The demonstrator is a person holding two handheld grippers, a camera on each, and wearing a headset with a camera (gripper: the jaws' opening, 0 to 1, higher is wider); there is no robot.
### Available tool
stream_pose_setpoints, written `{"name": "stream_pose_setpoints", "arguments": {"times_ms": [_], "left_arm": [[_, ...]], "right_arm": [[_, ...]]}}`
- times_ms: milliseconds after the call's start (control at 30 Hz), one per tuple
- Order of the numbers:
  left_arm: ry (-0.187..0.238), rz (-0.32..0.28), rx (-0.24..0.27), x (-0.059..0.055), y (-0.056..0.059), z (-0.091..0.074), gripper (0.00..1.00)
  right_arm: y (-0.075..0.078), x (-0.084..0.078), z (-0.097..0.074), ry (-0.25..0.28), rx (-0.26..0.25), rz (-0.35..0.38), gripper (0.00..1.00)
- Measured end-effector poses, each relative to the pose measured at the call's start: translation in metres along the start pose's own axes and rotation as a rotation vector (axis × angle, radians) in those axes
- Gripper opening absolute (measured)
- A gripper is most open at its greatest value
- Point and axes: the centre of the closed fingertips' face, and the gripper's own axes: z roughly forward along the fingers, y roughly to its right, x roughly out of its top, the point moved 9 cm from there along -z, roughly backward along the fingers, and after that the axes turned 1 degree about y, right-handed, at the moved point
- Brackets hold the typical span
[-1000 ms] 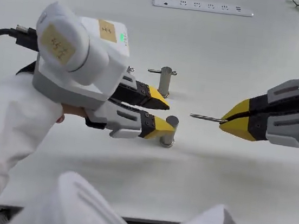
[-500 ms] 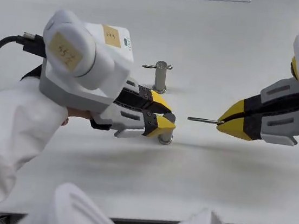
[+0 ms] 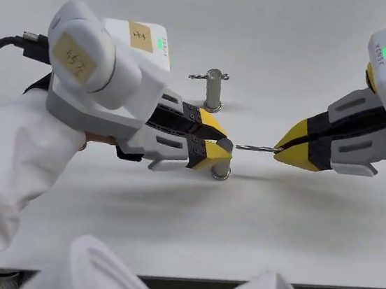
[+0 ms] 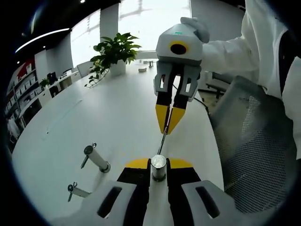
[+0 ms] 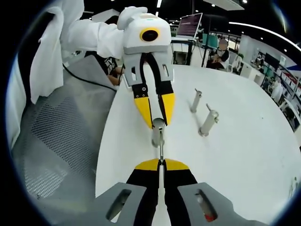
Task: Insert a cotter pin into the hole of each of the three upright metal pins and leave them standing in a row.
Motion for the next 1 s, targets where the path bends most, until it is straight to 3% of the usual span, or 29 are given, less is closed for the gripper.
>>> {"name": "stream_pose_setpoints", "arguments": {"times_ms": [567,1000], "left_arm": [[-0.003,0.019,-0.023,0.001,-0.001,0.001,0.1],[-0.005,0.029,-0.029,0.001,-0.003,0.002,0.1]], "right_arm": [[0.009,0.002,0.014,0.018,0.044,-0.038,0.0],[0.009,0.017,0.032,0.045,0.097,-0.065,0.0]]}}
